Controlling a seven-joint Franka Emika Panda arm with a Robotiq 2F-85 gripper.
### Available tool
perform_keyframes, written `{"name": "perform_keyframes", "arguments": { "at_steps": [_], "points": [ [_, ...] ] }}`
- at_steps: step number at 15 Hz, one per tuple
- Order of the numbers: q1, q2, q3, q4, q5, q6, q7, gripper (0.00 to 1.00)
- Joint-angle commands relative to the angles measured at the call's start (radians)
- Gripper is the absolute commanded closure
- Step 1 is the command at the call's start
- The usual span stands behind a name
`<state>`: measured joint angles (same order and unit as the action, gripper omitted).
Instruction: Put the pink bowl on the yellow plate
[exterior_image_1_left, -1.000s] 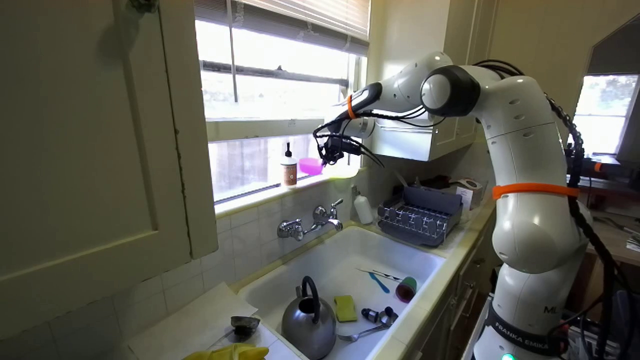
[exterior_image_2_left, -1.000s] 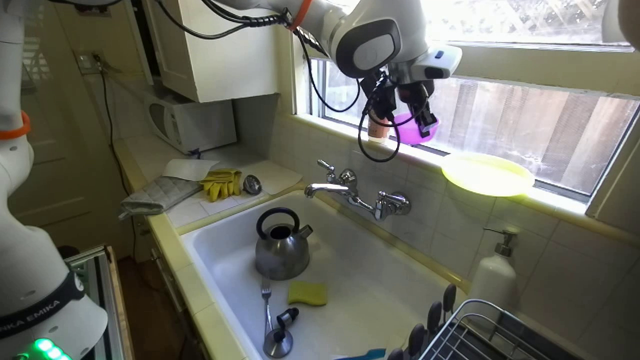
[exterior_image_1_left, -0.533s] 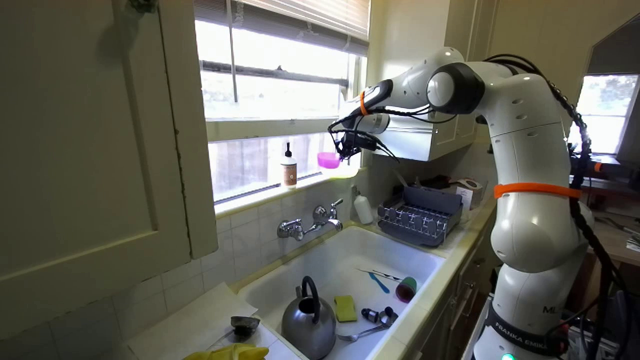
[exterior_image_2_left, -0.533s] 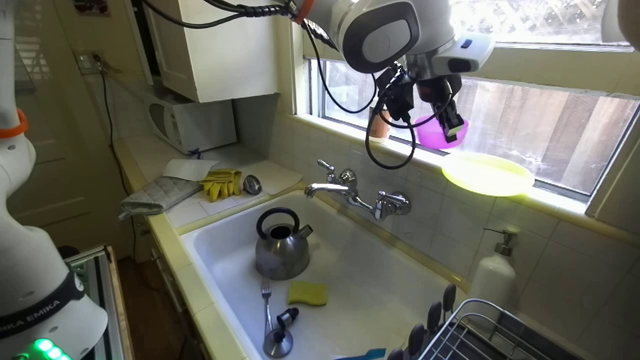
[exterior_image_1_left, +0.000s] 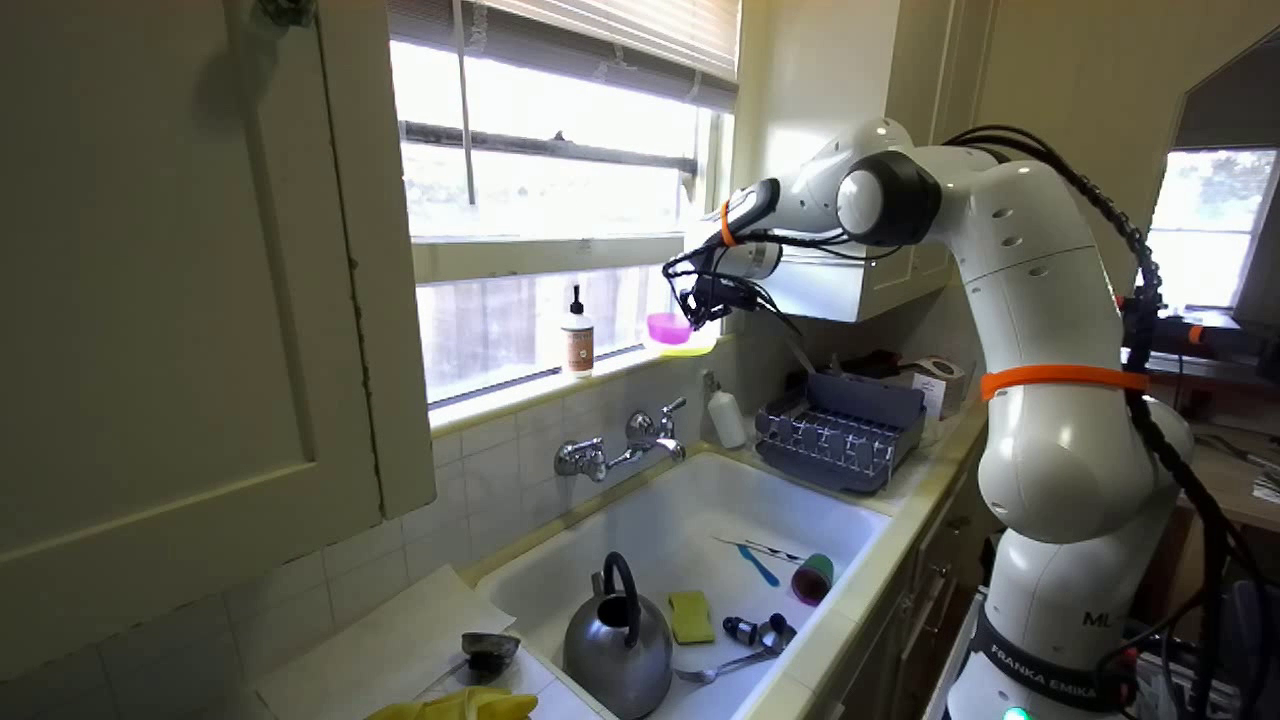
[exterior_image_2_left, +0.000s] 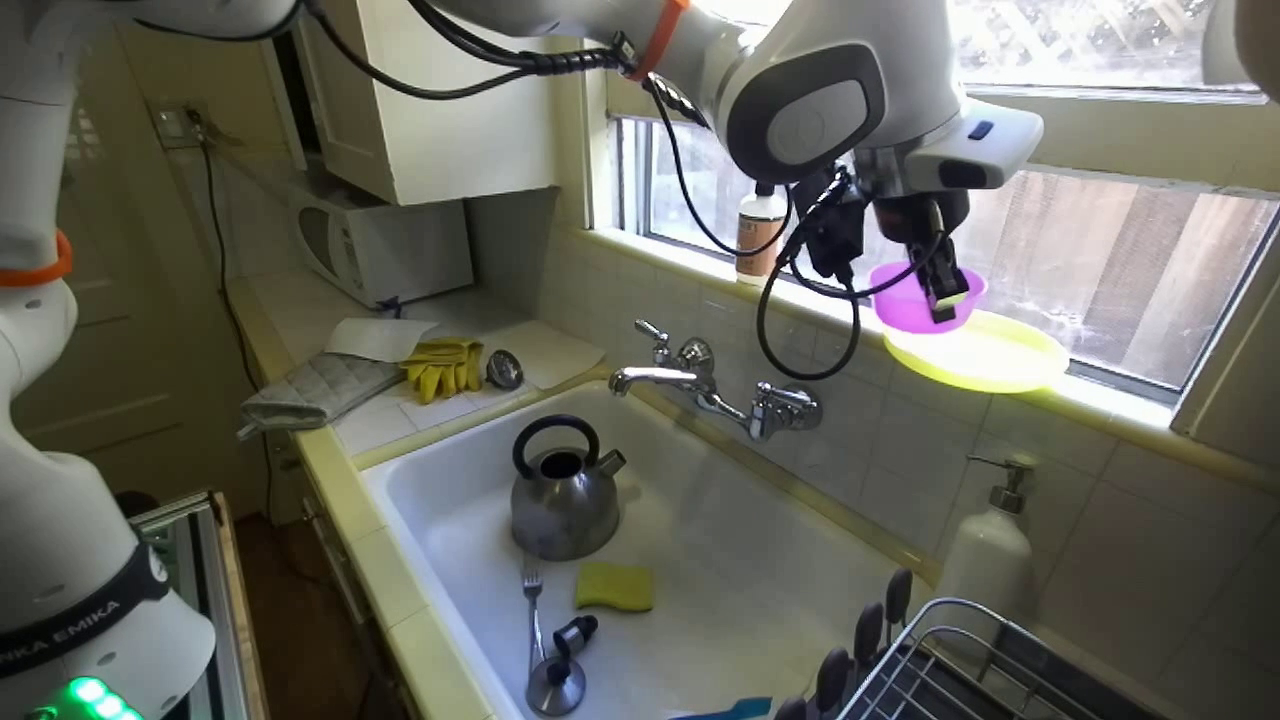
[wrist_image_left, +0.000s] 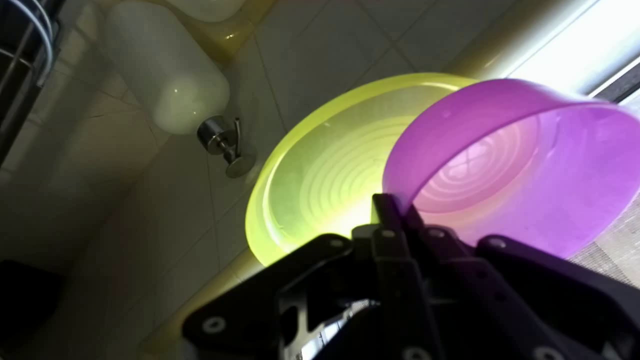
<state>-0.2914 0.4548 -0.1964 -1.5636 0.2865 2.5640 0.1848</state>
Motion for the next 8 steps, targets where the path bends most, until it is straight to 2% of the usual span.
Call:
{"name": "perform_keyframes", "arguments": {
  "at_steps": [1,8],
  "points": [
    [-0.015,0.074,-0.001,0.109,-0.004,-0.039,0.049,0.99],
    [-0.041,0.135,-0.006,0.199,-0.007,-0.066,0.093,0.99]
  ]
}}
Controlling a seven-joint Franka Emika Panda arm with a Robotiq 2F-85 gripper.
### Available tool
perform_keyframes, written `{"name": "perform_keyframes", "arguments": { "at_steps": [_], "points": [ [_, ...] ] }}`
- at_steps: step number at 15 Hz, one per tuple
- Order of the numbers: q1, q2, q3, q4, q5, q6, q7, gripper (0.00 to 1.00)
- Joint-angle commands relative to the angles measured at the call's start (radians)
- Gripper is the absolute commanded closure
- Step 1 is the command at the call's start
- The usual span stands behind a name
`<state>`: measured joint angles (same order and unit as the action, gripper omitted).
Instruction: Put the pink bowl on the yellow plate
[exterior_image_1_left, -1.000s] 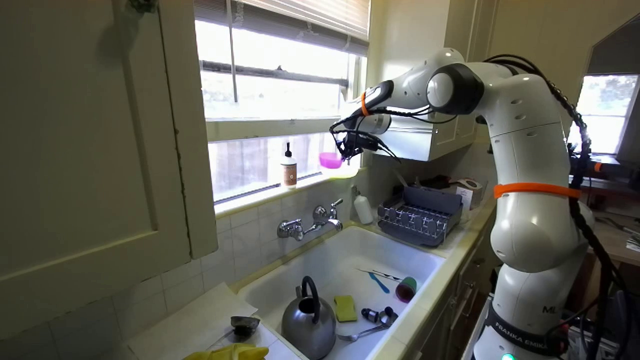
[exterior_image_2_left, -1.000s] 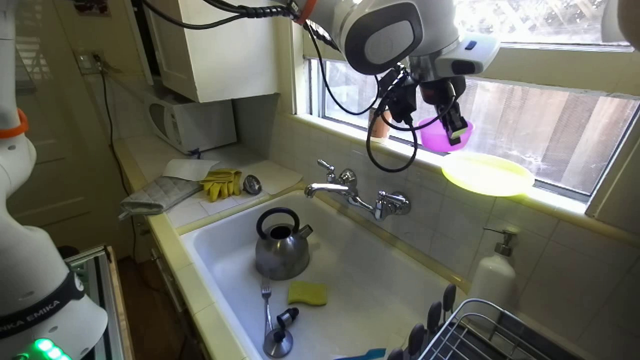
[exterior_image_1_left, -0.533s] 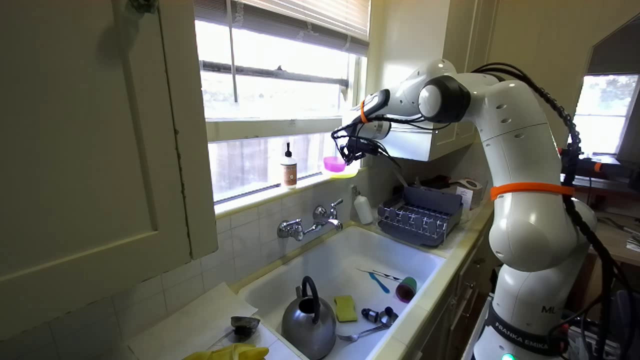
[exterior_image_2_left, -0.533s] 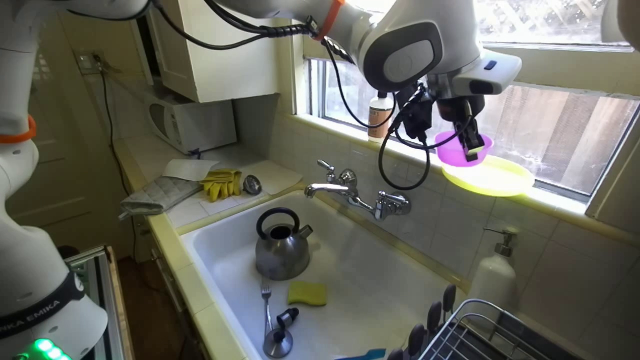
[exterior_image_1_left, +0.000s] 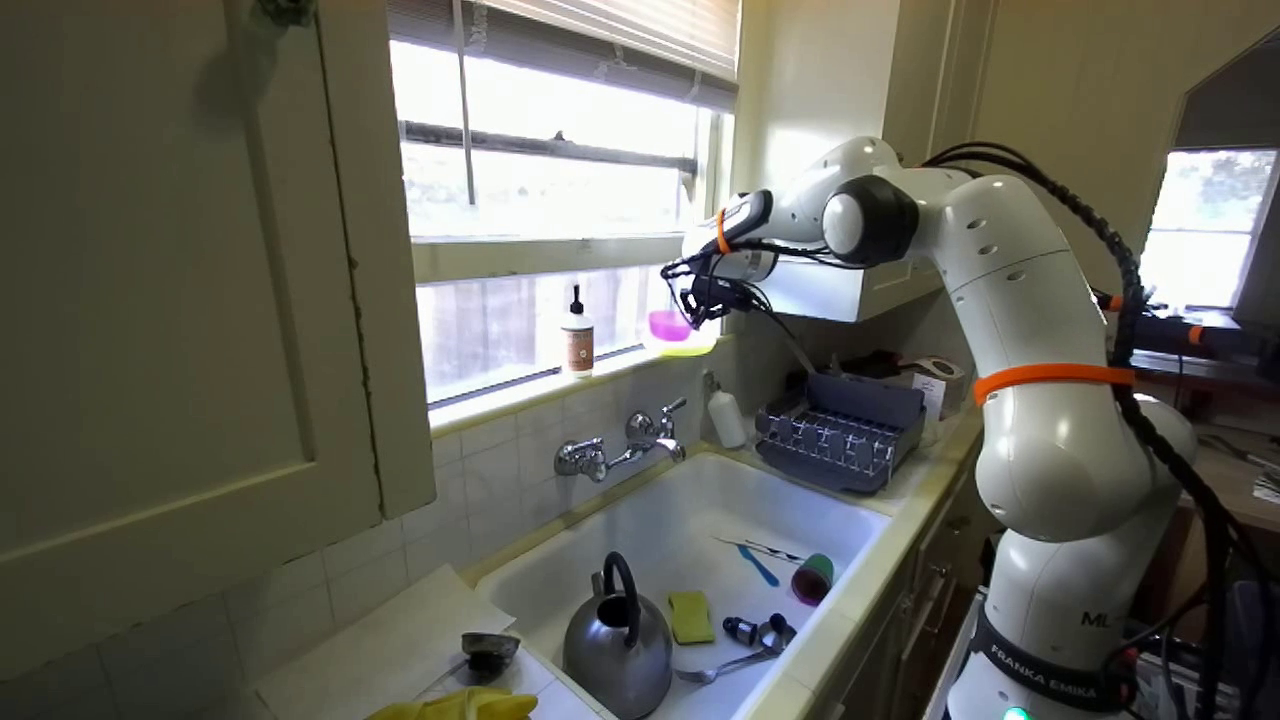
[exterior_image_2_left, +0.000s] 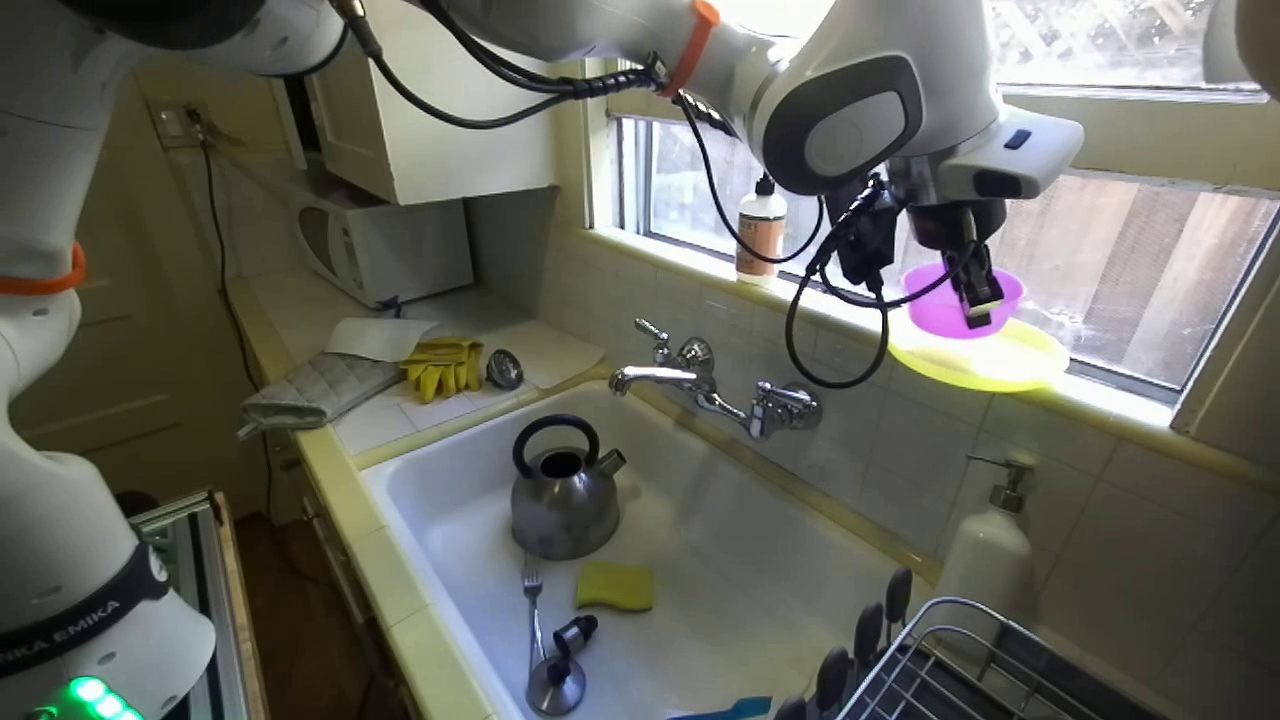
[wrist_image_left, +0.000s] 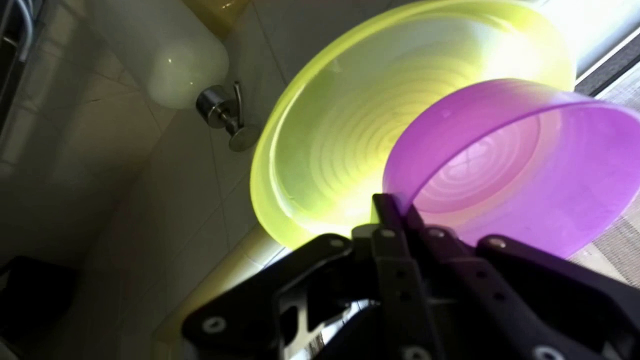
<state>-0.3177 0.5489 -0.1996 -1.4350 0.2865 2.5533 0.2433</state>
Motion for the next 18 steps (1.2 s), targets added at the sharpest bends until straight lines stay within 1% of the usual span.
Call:
{"name": "perform_keyframes", "arguments": {
  "at_steps": [1,8,9,11,12,13,14,16,17,18],
  "points": [
    [-0.018,0.047,-0.002,0.081,-0.008,-0.066,0.038,0.99],
    [-0.036,0.084,0.004,0.142,-0.005,-0.130,0.035,0.99],
    [-0.036,0.088,0.004,0.150,-0.005,-0.137,0.036,0.98],
    [-0.037,0.097,0.004,0.163,-0.006,-0.142,0.038,0.94],
    [-0.038,0.100,0.005,0.170,-0.006,-0.147,0.038,0.93],
    [-0.039,0.105,0.005,0.178,-0.007,-0.153,0.038,0.88],
    [-0.039,0.108,0.005,0.184,-0.007,-0.159,0.039,0.85],
    [-0.040,0.112,0.006,0.192,-0.007,-0.164,0.039,0.60],
    [-0.040,0.114,0.006,0.197,-0.007,-0.167,0.041,0.59],
    [-0.041,0.116,0.006,0.203,-0.007,-0.168,0.041,0.51]
  ]
}}
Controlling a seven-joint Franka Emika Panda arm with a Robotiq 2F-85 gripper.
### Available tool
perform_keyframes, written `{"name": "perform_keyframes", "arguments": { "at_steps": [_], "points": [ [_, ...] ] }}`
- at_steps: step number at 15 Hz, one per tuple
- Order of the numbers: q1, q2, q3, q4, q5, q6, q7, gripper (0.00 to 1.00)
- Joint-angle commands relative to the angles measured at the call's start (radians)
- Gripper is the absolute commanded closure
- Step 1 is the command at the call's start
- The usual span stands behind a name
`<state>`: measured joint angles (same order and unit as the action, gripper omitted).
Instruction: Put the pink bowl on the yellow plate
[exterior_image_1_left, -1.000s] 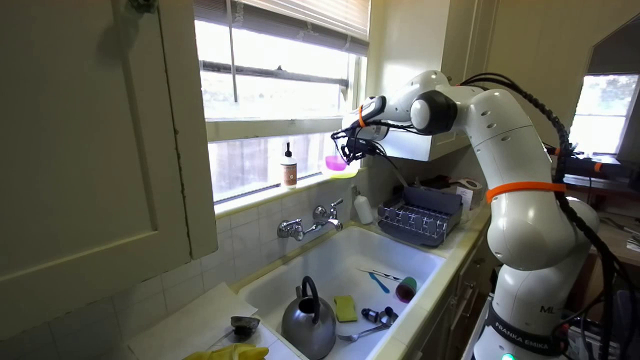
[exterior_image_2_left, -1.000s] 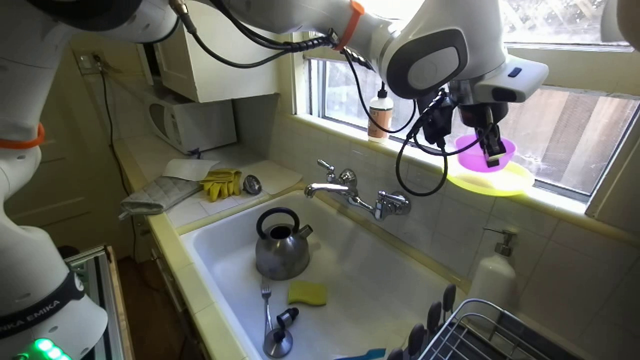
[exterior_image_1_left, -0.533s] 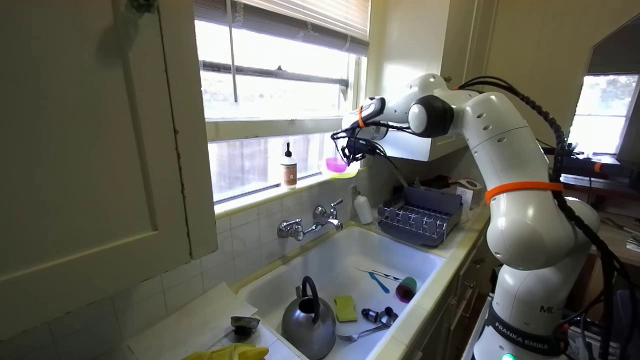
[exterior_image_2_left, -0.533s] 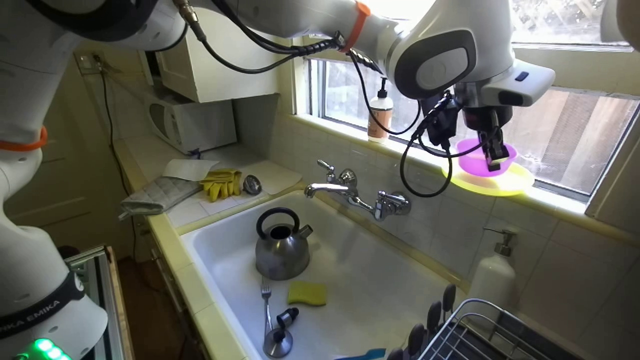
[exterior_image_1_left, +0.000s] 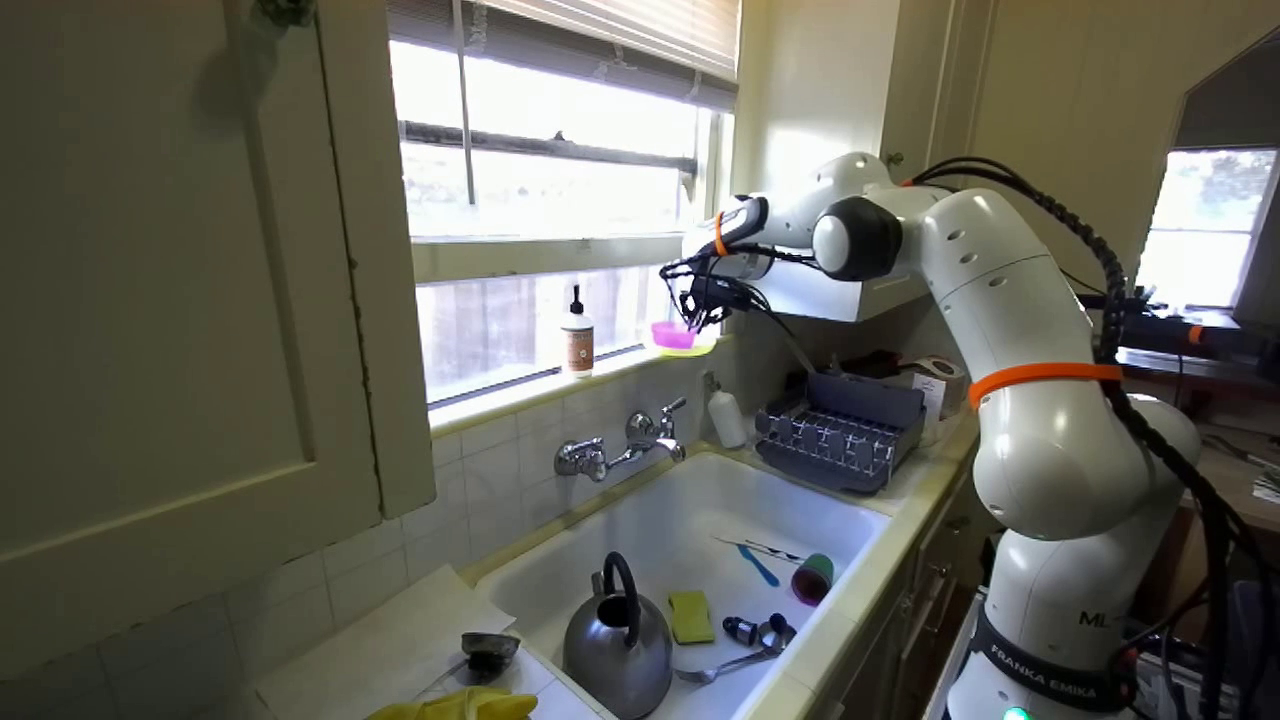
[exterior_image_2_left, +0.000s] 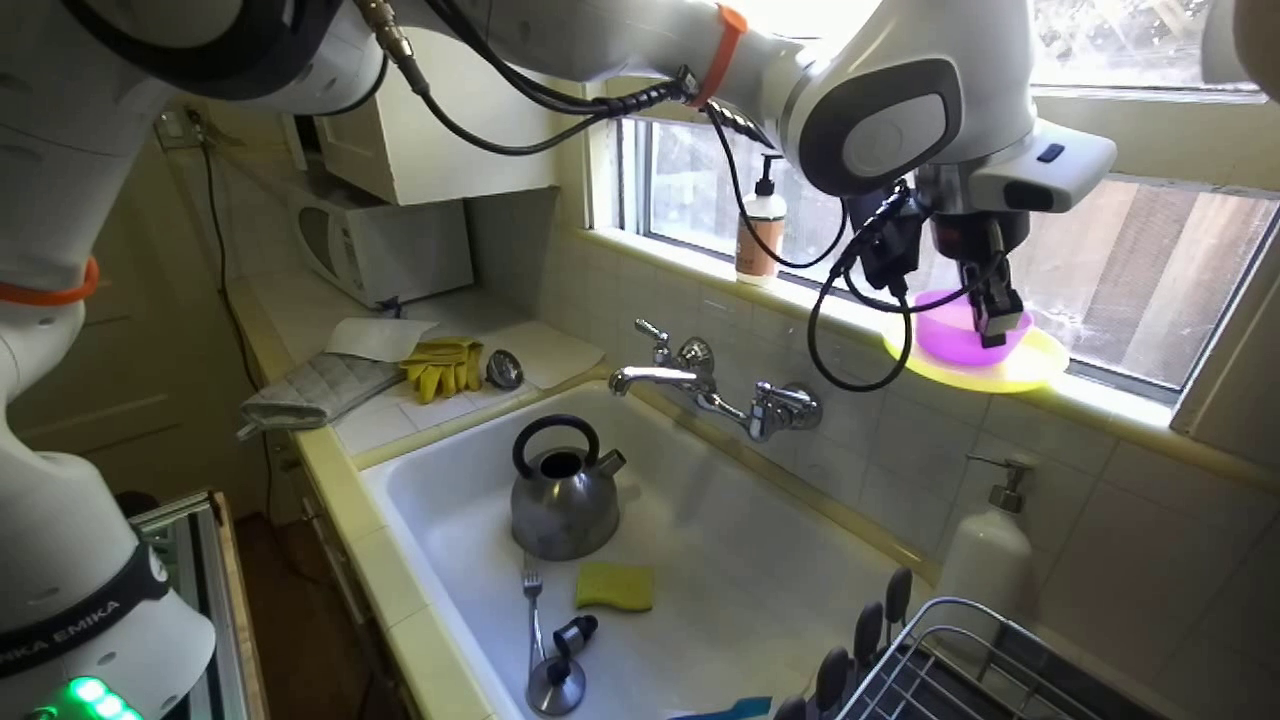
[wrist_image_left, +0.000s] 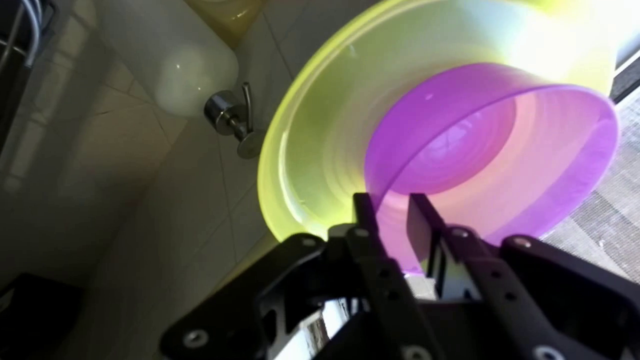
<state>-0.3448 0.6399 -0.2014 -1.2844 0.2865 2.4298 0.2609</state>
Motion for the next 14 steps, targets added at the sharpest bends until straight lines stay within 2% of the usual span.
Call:
{"name": "perform_keyframes", "arguments": {
  "at_steps": [1,4,7,14],
  "points": [
    [-0.014,0.026,0.008,0.056,-0.007,-0.045,0.024,0.45],
    [-0.014,0.031,0.009,0.067,-0.007,-0.044,0.028,0.20],
    [-0.002,0.017,0.001,0.052,0.004,-0.030,0.024,0.00],
    [0.028,-0.088,0.032,-0.066,-0.007,-0.023,-0.032,0.00]
  ]
}}
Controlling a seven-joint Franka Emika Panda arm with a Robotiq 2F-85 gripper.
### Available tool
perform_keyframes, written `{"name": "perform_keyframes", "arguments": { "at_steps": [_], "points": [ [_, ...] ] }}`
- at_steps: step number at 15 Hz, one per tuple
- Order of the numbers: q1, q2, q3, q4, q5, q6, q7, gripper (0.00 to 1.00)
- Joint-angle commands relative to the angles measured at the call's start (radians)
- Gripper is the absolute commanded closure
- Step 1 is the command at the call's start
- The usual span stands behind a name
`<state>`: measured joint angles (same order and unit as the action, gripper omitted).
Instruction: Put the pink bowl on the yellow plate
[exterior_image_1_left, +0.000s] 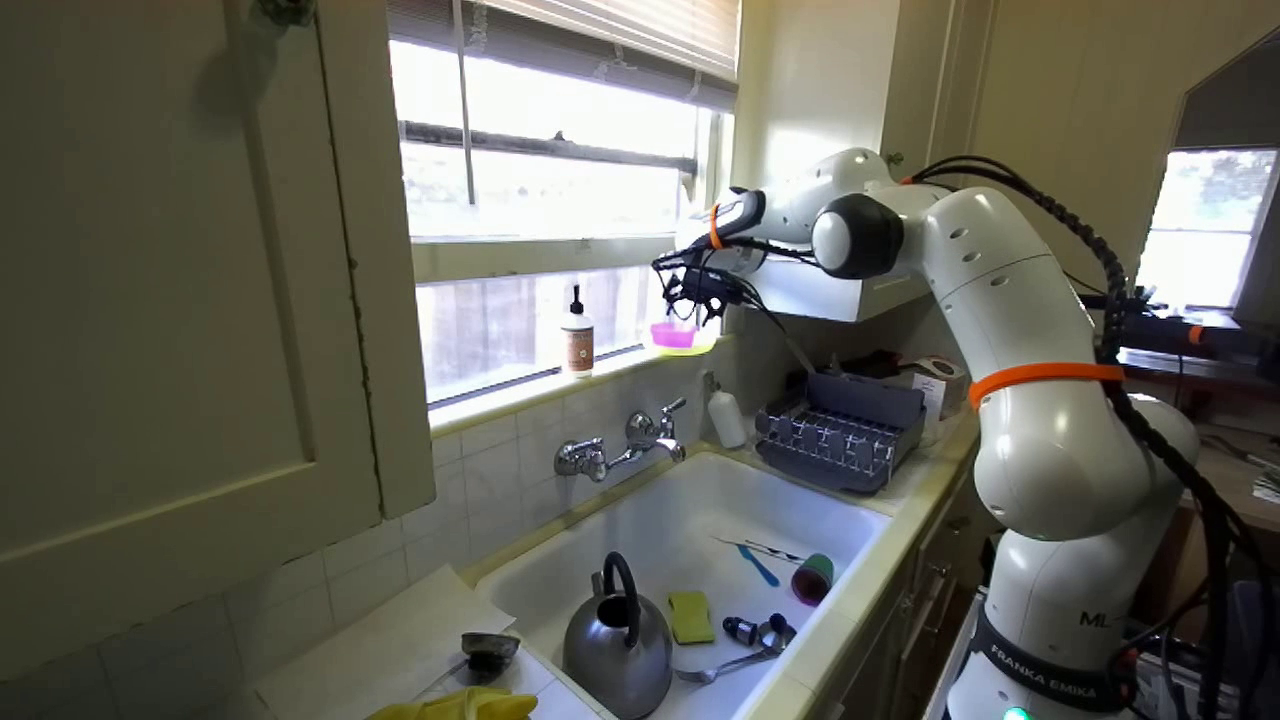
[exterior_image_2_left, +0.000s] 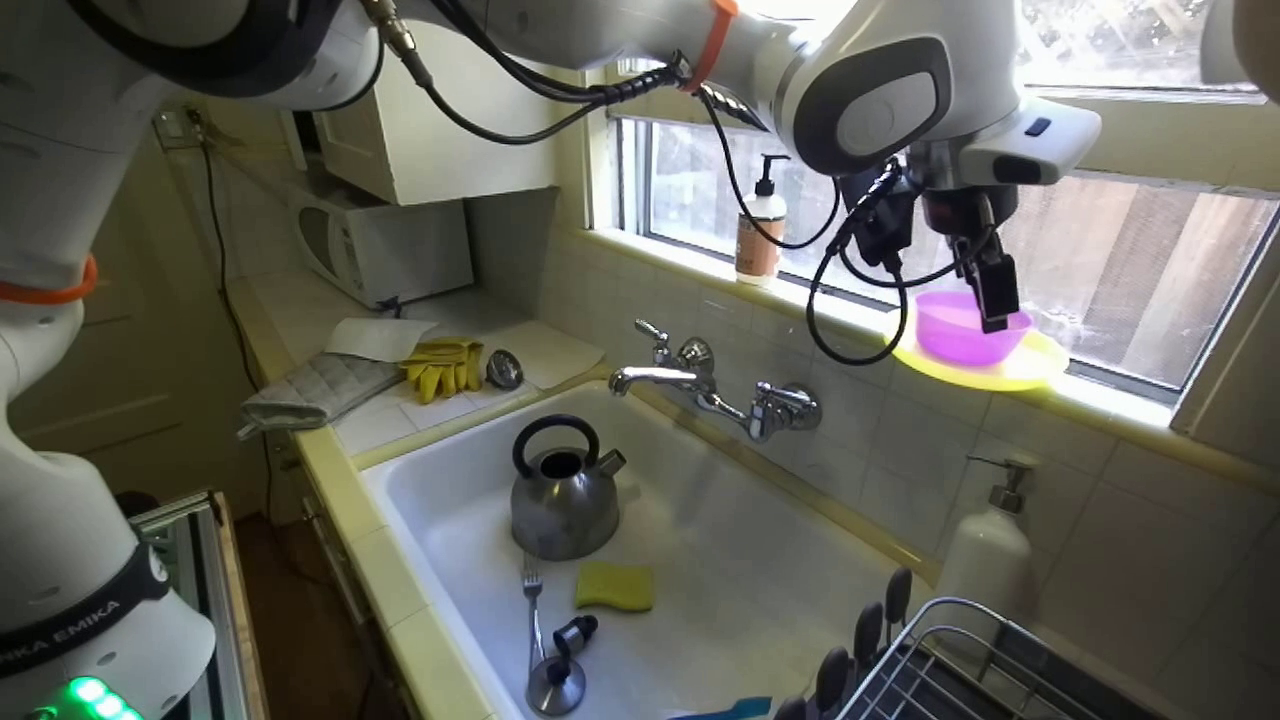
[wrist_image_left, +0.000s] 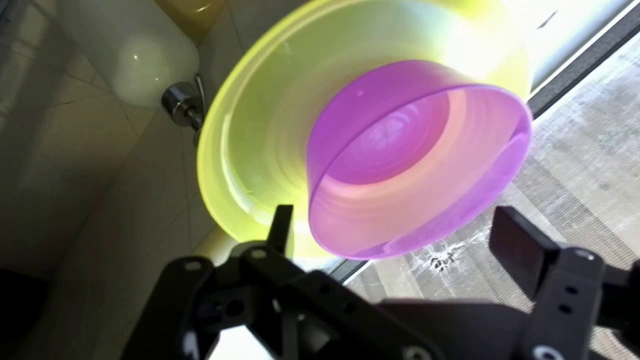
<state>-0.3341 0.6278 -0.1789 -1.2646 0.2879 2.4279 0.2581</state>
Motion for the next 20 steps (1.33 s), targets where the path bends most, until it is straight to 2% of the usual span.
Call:
{"name": "perform_keyframes", "arguments": {
  "at_steps": [1,6,13,20],
  "points": [
    [0.025,-0.094,0.012,-0.105,-0.013,-0.021,-0.043,0.00],
    [0.074,-0.222,0.005,-0.262,-0.051,-0.011,-0.117,0.00],
    [0.093,-0.410,0.010,-0.497,-0.118,0.011,-0.206,0.00],
    [0.123,-0.578,-0.001,-0.694,-0.232,0.034,-0.190,0.00]
  ]
}}
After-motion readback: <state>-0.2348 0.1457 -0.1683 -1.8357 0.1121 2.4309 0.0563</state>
